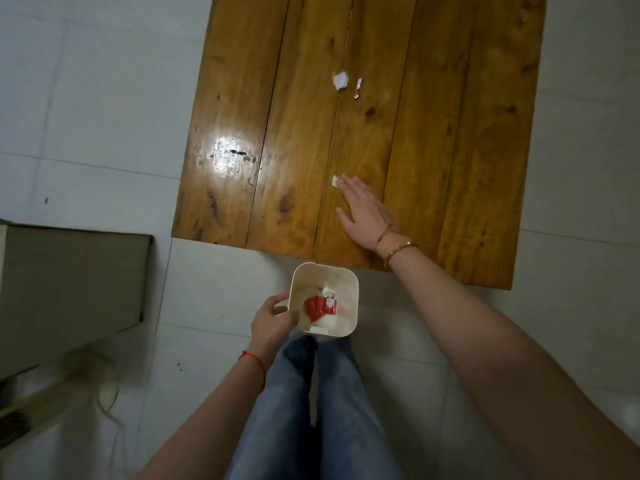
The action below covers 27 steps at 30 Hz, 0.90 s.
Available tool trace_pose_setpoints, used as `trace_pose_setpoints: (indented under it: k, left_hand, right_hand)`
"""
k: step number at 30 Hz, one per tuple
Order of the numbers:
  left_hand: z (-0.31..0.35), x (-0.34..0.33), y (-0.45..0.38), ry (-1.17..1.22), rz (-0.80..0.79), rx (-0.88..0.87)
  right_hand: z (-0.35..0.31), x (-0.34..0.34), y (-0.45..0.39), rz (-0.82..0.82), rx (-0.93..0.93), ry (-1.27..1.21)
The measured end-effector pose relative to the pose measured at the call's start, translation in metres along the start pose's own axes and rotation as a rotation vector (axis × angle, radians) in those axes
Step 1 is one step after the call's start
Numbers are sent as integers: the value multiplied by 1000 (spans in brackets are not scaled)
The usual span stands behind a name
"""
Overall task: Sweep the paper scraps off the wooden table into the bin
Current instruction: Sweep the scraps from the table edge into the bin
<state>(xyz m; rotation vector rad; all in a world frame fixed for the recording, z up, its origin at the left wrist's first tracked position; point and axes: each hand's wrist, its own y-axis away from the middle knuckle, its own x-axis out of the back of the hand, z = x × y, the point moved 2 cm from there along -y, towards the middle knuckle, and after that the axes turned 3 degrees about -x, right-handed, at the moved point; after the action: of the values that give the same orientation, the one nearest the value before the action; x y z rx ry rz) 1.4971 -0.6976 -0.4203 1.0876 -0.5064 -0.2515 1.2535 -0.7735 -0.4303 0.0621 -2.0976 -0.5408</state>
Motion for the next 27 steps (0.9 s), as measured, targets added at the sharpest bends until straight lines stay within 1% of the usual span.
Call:
trace_pose_setpoints:
  k: [4,7,11,15,18,21,23,27]
  left_hand:
    - [-5,-4,-17,34,13,18]
    - [-3,-6,-25,37,23,16]
    - [1,-10,-33,41,16,5]
    - [4,-13,-34,61,12,8]
    - [3,-15,-33,85,17,7]
    - [3,-18,-32,109,15,3]
    - [4,-19,-32,114,12,9]
    - [6,-21,-35,111,12,23]
  right_hand:
    - [10,-15,-11,-36,27,69]
    - [13,-22,-12,-21,59,80]
    - [11,-33,8,-20,206,135]
    - [8,-59,56,-146,358,270]
    - [6,-72,85,-246,420,226]
    - [5,-74,98,-289,509,181]
    - [4,-69,97,-268,515,148]
    - [11,-40,61,-58,328,20]
